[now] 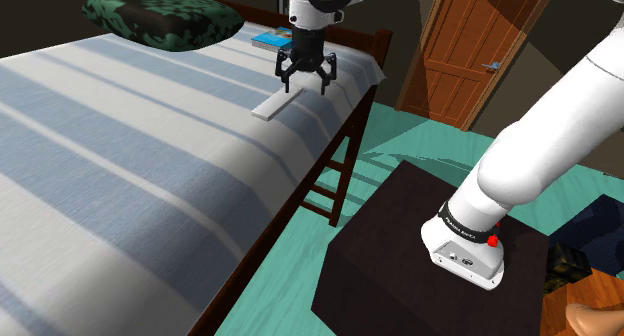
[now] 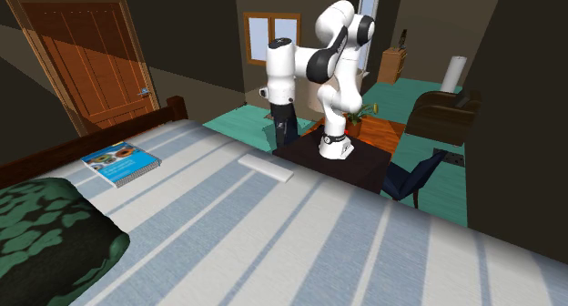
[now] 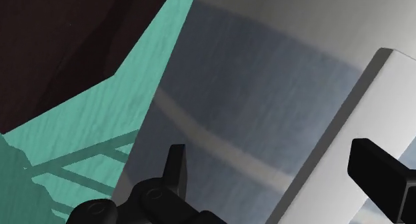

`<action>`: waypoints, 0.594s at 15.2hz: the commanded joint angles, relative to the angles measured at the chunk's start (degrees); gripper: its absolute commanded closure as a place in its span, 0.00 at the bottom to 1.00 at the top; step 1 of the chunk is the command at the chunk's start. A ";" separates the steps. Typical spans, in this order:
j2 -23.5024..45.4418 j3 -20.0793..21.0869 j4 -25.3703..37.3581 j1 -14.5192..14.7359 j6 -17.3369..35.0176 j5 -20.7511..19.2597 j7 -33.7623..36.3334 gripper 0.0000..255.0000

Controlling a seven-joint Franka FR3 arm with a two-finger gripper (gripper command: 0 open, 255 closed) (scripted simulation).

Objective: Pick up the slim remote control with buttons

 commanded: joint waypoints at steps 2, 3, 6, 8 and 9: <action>6.71 0.97 5.91 -0.40 1.63 -1.68 8.39 0.00; 8.85 1.04 7.85 -0.44 2.08 -2.34 10.91 0.00; 15.00 0.78 13.81 -0.27 2.96 -4.30 17.95 0.00; 15.40 0.70 12.74 -0.18 4.41 -4.43 18.03 0.00; 15.62 0.68 12.23 -0.16 5.14 -4.51 18.07 0.00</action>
